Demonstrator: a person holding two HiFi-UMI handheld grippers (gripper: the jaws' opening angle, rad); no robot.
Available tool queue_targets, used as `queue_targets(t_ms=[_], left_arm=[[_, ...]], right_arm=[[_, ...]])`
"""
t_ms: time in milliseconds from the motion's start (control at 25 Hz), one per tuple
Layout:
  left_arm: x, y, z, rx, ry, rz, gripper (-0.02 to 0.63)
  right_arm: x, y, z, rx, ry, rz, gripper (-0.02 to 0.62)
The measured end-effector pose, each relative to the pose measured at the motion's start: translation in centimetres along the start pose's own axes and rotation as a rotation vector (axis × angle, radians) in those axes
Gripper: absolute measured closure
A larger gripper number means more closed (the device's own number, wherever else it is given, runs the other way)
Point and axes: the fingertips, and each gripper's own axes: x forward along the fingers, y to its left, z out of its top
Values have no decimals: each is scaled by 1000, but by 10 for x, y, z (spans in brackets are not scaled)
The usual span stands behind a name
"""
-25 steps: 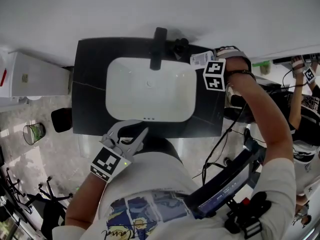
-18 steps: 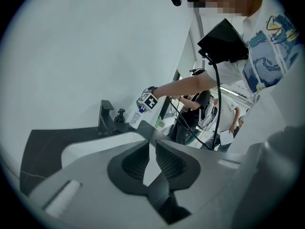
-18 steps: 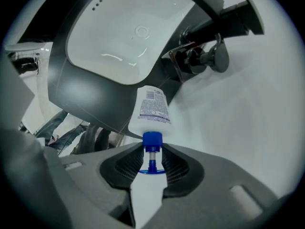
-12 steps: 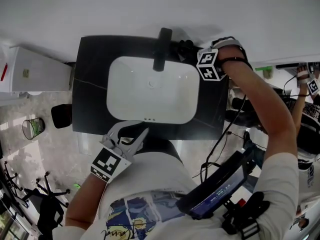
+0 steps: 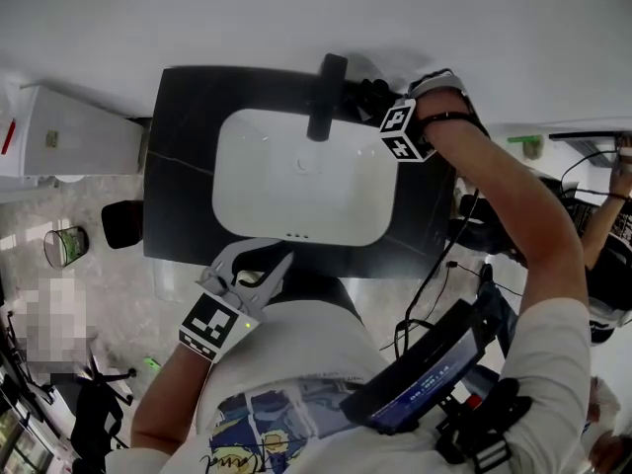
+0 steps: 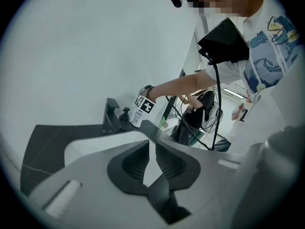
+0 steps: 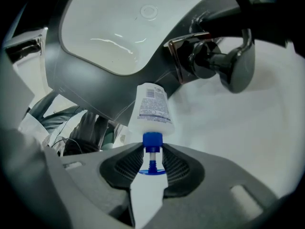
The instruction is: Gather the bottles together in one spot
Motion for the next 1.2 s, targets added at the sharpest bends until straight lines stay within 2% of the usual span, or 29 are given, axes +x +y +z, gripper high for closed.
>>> queue_targets(t_ms=[320,480,840,1200], left_arm=[[-2,1,-1,-7,-8,5,561],[-5,1,-4,-9,-7,6,561],[-10,0,-8,-12,-7,-1,560],[-16,-2,-7,5,-14,-15,560]], right_arm=[[-2,2,8,25,2,-8,462],[-3,5,15,60,-17,-3,377],[-4,6,19,96,-22,-15,270],[-11,13,9,126,-25,-11,224]])
